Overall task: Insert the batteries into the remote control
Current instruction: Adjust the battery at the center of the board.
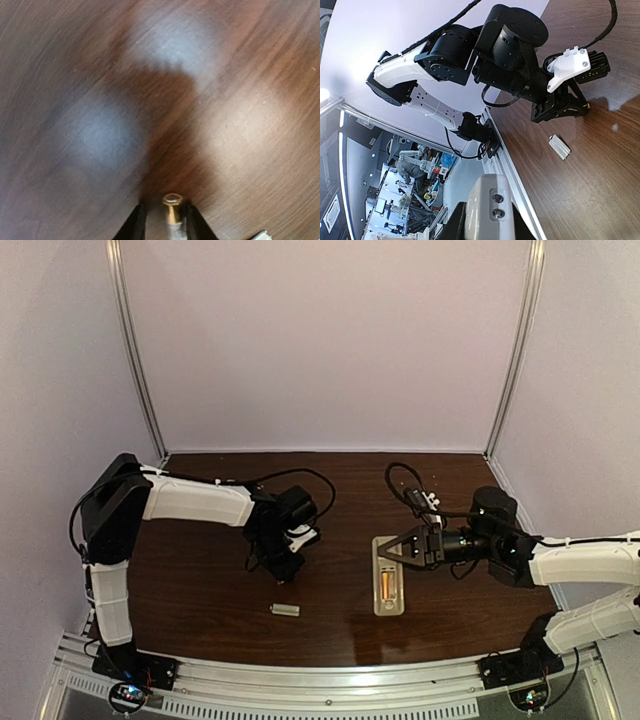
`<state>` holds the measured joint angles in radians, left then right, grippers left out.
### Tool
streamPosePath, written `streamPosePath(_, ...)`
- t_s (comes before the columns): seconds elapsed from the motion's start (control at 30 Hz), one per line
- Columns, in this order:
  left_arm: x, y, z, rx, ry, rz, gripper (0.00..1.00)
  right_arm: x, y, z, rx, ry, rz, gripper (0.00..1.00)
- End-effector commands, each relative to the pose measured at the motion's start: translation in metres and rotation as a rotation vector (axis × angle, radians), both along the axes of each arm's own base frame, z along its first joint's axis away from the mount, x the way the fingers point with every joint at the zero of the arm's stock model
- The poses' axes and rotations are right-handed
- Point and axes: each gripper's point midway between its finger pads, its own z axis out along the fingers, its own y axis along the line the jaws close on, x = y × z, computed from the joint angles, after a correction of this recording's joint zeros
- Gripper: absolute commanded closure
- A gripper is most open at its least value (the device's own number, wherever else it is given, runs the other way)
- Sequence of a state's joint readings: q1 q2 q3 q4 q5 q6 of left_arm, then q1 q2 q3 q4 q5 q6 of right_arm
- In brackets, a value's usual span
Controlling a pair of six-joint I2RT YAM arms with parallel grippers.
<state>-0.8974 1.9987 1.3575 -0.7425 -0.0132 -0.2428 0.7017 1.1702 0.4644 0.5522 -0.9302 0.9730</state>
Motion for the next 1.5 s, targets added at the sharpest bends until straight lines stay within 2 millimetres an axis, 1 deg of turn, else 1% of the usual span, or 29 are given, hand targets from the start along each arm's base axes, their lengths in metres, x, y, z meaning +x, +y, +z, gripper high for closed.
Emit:
streamPosePath(0.0, -0.014, -0.006, -0.009, -0.014, 0.089, -0.098, 0.81, -0.003, -0.006, 0.001, 0.003, -0.021, 0.017, 1.00)
streamPosePath(0.1, -0.024, -0.012, -0.012, -0.042, 0.131, -0.183, 0.91, -0.004, -0.008, 0.002, 0.006, -0.023, 0.021, 1.00)
streamPosePath(0.17, -0.026, -0.014, -0.013, -0.036, 0.120, -0.249, 0.94, -0.004, -0.010, 0.003, 0.010, -0.022, 0.018, 1.00)
streamPosePath(0.23, -0.029, -0.016, -0.012, -0.026, 0.102, -0.365, 0.95, -0.006, -0.013, 0.008, 0.026, -0.021, 0.019, 1.00)
streamPosePath(0.43, -0.028, -0.023, -0.004, 0.009, 0.056, -0.653, 0.95, -0.013, -0.018, 0.018, 0.045, -0.030, 0.026, 1.00)
streamPosePath(0.53, -0.041, -0.026, -0.002, 0.024, 0.088, -0.850, 0.93, -0.015, -0.020, 0.017, 0.039, -0.026, 0.028, 1.00)
streamPosePath(0.7, -0.041, -0.035, 0.004, 0.067, 0.030, -1.009, 0.94, -0.015, -0.020, 0.015, 0.034, -0.018, 0.028, 1.00)
streamPosePath(0.8, -0.035, -0.037, 0.005, 0.123, -0.027, -1.083, 0.94, -0.013, -0.018, 0.013, 0.031, -0.015, 0.030, 1.00)
streamPosePath(0.83, -0.034, -0.038, 0.005, 0.129, -0.039, -1.101, 0.93, -0.013, -0.018, 0.013, 0.032, -0.014, 0.034, 1.00)
streamPosePath(0.87, -0.033, -0.040, 0.004, 0.133, -0.049, -1.112, 0.89, -0.012, -0.017, 0.013, 0.032, -0.013, 0.035, 1.00)
streamPosePath(0.97, -0.027, -0.037, 0.003, 0.167, -0.068, -1.120, 0.77, -0.011, -0.016, 0.013, 0.037, -0.013, 0.034, 1.00)
streamPosePath(1.03, -0.024, -0.038, 0.007, 0.173, -0.081, -1.109, 0.67, -0.011, -0.016, 0.015, 0.043, -0.011, 0.035, 1.00)
streamPosePath(1.1, -0.020, -0.040, 0.012, 0.177, -0.105, -1.097, 0.60, -0.011, -0.016, 0.017, 0.044, -0.017, 0.032, 1.00)
streamPosePath(1.17, -0.016, -0.044, 0.021, 0.172, -0.136, -1.079, 0.53, -0.011, -0.016, 0.019, 0.042, -0.023, 0.032, 1.00)
streamPosePath(1.23, -0.009, -0.051, 0.038, 0.152, -0.182, -1.037, 0.50, -0.010, -0.017, 0.021, 0.043, -0.028, 0.027, 1.00)
streamPosePath(1.3, 0.000, -0.060, 0.066, 0.112, -0.268, -0.979, 0.48, -0.009, -0.017, 0.023, 0.039, -0.038, 0.021, 1.00)
streamPosePath(1.37, 0.007, -0.067, 0.102, 0.054, -0.369, -0.901, 0.45, -0.009, -0.017, 0.024, 0.034, -0.047, 0.018, 1.00)
streamPosePath(1.43, 0.017, -0.068, 0.133, 0.013, -0.465, -0.786, 0.42, -0.008, -0.018, 0.025, 0.032, -0.051, 0.016, 1.00)
streamPosePath(1.47, 0.023, -0.065, 0.148, 0.000, -0.512, -0.720, 0.42, -0.008, -0.018, 0.026, 0.033, -0.054, 0.016, 1.00)
